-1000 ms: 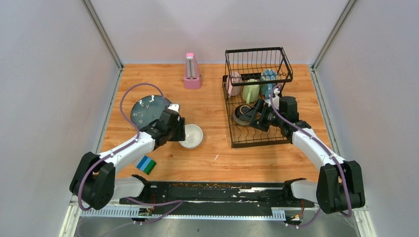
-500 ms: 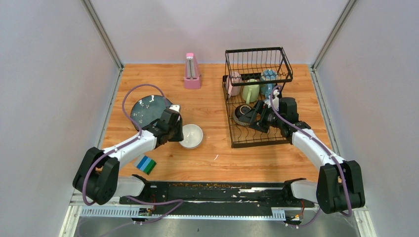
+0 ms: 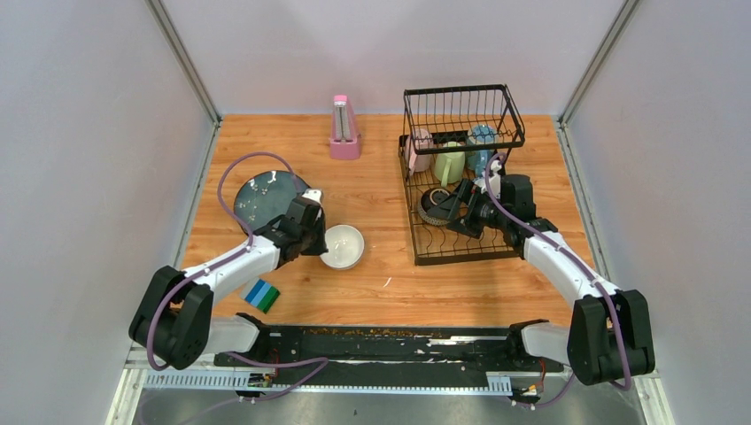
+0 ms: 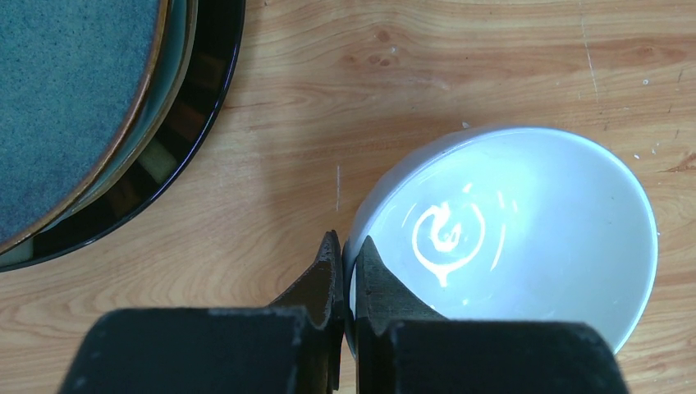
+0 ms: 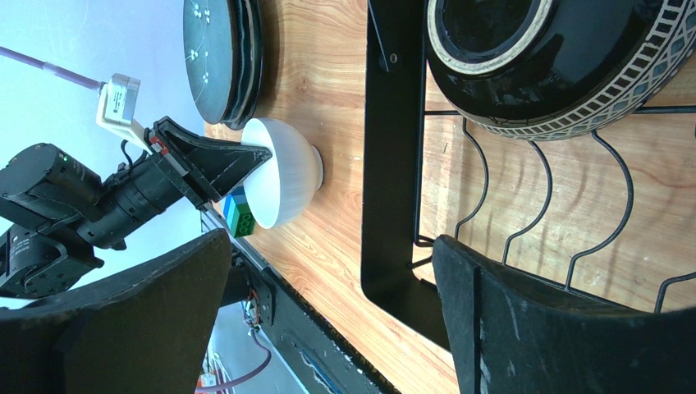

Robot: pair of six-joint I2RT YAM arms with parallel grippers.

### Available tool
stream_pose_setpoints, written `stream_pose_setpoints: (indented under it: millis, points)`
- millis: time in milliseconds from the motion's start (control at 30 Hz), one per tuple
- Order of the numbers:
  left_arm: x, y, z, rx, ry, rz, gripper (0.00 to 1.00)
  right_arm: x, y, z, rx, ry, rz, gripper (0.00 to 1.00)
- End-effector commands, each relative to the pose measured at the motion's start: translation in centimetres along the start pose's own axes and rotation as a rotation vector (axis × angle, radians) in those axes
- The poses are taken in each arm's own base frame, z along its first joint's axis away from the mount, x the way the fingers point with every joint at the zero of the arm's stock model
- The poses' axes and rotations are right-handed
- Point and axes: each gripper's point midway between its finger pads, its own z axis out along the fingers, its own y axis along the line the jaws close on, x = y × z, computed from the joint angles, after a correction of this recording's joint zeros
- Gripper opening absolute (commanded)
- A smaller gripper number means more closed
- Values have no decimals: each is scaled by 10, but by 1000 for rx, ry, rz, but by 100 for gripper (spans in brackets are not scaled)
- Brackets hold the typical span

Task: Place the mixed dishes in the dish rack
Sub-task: Pick up the bowl from the center of the board.

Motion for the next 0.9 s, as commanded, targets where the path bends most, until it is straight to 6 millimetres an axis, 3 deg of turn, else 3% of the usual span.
stream_pose_setpoints:
  millis: [0, 267, 567, 733, 867]
  points:
    - [-17, -9, -8, 53, -84, -1, 0, -5, 16, -5, -49, -25, -38, 96]
    - [-27, -21, -17, 125, -139, -11, 0, -3, 22, -5, -76, -11, -39, 100]
    - [-57, -68, -36, 384, -272, -42, 0, 1, 40, -9, -171, 19, -29, 100]
    - [-79, -89, -60, 507, -366, -55, 0, 0, 59, -14, -262, 31, -80, 100]
    - [-95, -108, -78, 619, -427, -37, 0, 10, 86, -25, -404, 66, -176, 100]
